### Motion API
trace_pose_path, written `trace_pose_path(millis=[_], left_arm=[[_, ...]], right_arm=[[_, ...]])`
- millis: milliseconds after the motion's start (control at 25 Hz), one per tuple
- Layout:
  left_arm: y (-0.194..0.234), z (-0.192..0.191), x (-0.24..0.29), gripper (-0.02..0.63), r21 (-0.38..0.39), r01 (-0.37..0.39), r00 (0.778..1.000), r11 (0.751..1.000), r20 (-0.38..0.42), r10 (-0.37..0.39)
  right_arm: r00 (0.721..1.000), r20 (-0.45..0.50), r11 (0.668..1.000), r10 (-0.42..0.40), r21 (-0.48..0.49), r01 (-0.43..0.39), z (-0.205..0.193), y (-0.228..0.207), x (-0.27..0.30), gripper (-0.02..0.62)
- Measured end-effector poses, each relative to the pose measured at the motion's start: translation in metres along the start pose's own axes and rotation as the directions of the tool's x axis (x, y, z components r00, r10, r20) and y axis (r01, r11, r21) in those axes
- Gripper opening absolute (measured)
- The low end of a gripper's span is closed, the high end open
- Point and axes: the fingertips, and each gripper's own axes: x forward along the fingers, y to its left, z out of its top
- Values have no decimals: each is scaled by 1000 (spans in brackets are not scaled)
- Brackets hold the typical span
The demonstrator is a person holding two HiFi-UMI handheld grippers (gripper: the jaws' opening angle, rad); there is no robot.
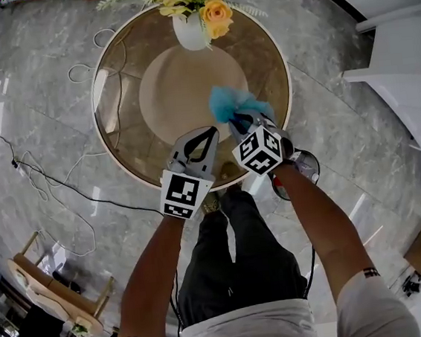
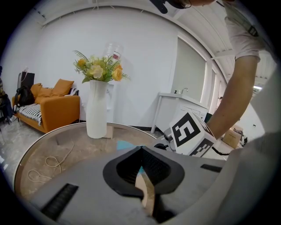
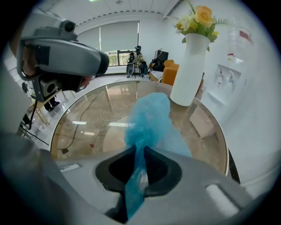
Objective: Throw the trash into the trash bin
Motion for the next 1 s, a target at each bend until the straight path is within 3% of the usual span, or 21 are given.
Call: trace_pose_path(millis=[240, 600, 800, 1000], left_arm=[[-9, -3, -8, 0, 11, 20, 1000, 1000, 0, -20], [-56, 4, -25, 0, 63, 119, 993, 991, 19, -120], [-94, 3, -31, 0, 105, 196, 980, 975, 15, -199], [-143, -2, -34, 0, 148, 289, 956, 946, 0, -292]], right_arm=[[990, 120, 994, -79, 88, 69, 19, -7, -31, 29], [926, 272, 939, -260, 294, 177, 27, -4, -116, 25], [894, 273, 898, -354, 367, 243, 1, 6, -159, 25], [858, 229, 825, -459, 469, 316, -48, 15, -206, 25]])
